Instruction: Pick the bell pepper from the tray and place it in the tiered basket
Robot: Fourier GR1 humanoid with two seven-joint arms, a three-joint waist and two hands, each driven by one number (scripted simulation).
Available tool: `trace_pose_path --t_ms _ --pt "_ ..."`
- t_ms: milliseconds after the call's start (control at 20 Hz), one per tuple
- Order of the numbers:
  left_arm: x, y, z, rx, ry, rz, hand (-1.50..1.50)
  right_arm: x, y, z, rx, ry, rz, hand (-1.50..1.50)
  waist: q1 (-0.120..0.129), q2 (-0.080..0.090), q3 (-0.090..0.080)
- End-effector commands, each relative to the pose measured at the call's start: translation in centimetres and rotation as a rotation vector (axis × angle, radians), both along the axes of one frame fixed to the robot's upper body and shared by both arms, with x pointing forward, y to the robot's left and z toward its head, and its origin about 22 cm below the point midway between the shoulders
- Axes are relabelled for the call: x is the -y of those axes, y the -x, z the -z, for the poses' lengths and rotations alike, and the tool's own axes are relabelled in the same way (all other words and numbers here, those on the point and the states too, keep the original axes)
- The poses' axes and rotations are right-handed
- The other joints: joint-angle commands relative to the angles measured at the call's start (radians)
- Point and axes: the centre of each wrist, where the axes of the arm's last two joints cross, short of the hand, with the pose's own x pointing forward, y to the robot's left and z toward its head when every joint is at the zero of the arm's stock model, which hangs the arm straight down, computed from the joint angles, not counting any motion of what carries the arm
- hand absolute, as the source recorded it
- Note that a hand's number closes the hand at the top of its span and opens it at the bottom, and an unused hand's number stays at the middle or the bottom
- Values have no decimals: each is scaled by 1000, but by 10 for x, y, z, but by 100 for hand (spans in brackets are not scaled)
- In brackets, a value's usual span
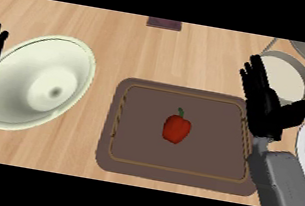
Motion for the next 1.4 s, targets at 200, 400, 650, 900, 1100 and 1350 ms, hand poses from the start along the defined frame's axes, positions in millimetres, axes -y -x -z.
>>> trace_pose_path --t_ms 200,400,650,900,1100,1350 --pt "53 4 27 -70 -36 106 0 23 19 -57 330 -179 67 150 -51 7 2" --pt "81 11 48 -136 8 200 0 28 26 -10 93 -238 272 -150 -27 14 1" --pt "102 9 56 -161 15 196 0 34 59 3 214 -477 -136 -150 -30 13 3" --pt "107 12 60 -182 13 193 0 65 112 -38 253 -205 -203 -150 -40 7 0" --pt "100 2 51 -176 17 175 0 84 105 -78 191 290 -227 -150 -50 6 -5" --pt "105 6 49 -164 3 182 0 76 114 -133 142 746 -296 -150 -27 2 -7"
